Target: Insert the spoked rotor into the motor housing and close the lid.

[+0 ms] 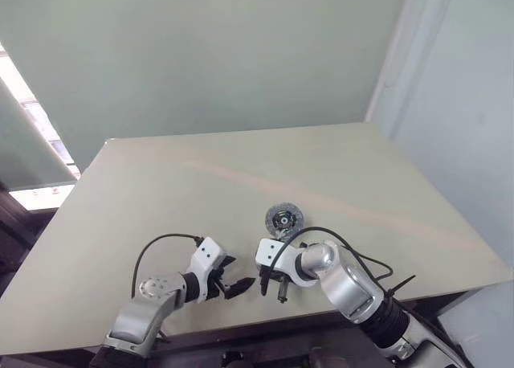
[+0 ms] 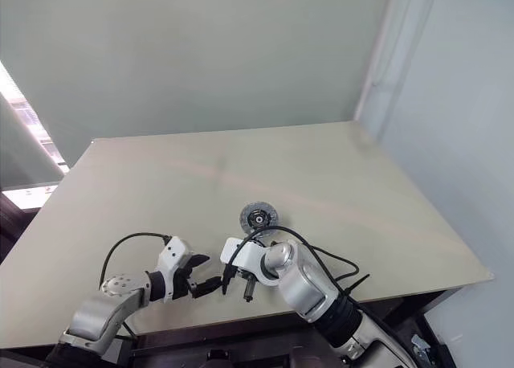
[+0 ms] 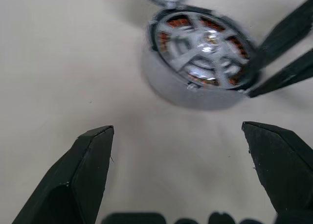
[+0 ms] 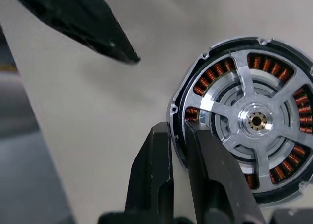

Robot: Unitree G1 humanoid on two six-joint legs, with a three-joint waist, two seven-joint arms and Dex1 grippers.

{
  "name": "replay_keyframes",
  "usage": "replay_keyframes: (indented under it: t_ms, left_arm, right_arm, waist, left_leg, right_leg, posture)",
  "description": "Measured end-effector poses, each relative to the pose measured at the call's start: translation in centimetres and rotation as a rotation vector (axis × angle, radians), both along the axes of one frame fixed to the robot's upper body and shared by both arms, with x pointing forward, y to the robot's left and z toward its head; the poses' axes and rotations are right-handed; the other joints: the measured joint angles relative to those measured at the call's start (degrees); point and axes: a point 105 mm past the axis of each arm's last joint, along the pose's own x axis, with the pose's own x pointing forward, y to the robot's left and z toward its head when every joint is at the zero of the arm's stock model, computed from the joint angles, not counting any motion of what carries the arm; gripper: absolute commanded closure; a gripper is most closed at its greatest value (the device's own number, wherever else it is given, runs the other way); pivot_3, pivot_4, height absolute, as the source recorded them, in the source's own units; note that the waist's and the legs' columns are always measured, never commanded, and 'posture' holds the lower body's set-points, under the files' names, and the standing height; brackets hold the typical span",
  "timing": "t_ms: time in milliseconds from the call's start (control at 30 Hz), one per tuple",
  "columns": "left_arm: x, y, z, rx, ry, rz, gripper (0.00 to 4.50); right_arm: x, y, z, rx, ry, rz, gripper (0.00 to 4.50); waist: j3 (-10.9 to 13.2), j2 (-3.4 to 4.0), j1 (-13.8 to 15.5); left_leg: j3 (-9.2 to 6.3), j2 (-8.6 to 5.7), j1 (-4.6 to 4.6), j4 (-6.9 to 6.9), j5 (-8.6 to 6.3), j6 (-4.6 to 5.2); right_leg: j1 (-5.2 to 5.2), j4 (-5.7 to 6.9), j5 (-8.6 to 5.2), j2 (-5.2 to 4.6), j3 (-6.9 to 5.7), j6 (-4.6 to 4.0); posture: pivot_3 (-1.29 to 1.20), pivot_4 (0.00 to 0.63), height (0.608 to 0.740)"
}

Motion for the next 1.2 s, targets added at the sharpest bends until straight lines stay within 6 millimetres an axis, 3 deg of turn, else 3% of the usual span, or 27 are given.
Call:
replay_keyframes:
  t_ms: [300,500,1200]
  left_arm:
    - [-0.1,4.1,1.7,0.027,-0.113,0.082,0.00]
    - [-0.5,3.9,1.4,0.017,-0.110,0.071,0.00]
    - [-0.9,2.6,0.7,-0.010,-0.095,0.043,0.00]
  right_arm:
    - [-0.3,1.4,0.5,0.082,0.152,-0.268,4.41]
    - [-0.8,2.8,1.1,0.144,0.231,-0.355,4.41]
    - [0.6,2.1,0.7,0.232,0.314,-0.530,4.41]
  waist:
    - [-0.05,0.03,-0.02]
    - [-0.05,0.04,-0.10]
    - [-0.34,0.37,-0.05]
  left_leg:
    - [-0.04,-0.01,-0.71,0.04,0.06,-0.11]
    - [-0.03,0.00,-0.74,0.00,0.06,-0.11]
    - [-0.06,-0.06,-0.67,0.48,0.07,-0.08]
  right_leg:
    - [-0.72,0.04,0.08,-0.03,-0.03,-0.07]
    - [-0.75,0.04,0.10,-0.02,-0.03,-0.09]
    - [-0.44,0.08,0.10,-0.04,-0.09,-0.08]
  posture:
    - [0.00,0.000,0.740]
    - [0.00,0.000,0.740]
    - [0.00,0.000,0.740]
